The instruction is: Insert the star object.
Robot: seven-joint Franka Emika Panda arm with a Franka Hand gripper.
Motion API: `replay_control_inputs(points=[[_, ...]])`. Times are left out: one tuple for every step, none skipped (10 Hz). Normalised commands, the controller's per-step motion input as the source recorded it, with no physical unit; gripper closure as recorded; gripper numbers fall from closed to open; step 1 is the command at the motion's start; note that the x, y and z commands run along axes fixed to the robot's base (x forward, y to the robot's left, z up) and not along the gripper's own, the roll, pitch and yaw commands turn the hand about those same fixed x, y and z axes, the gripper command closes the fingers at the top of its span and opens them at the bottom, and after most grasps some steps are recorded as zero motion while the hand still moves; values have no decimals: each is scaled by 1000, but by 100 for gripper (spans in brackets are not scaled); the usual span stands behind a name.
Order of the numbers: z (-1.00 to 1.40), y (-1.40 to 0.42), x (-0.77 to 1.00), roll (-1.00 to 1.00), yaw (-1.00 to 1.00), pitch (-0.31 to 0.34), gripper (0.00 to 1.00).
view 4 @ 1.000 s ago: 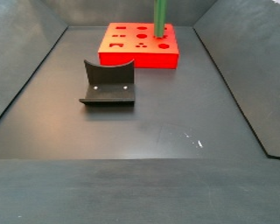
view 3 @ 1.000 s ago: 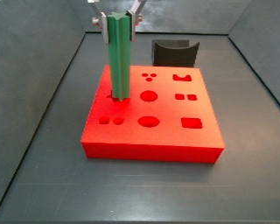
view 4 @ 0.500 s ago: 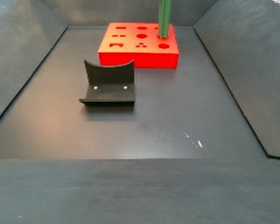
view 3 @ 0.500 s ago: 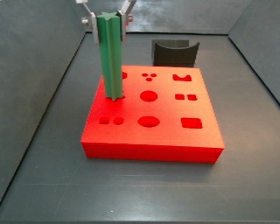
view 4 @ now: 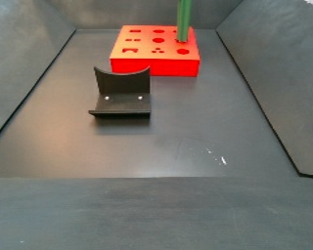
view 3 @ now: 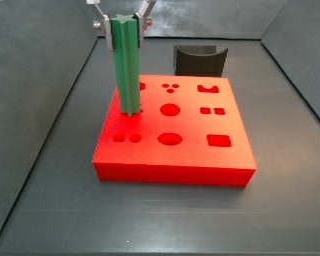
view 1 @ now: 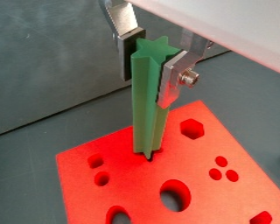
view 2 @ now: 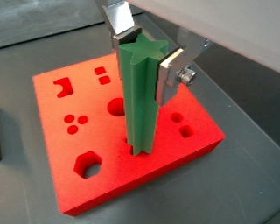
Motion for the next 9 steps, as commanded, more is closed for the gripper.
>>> replay_control_inputs(points=[[-131,69,0,0,0,0,100],[-143,0,0,27,0,0,100],[-97,-89,0,116,69,0,100],[-40,-97,160,120,194,36,100],[-91,0,109,87,220,11,100],[-91,0,154,41,226,1,100],[-89,0,123,20,203,0,100],[-51,0,146,19,200,0,100],[-26,-29,123,46,89,0,100]])
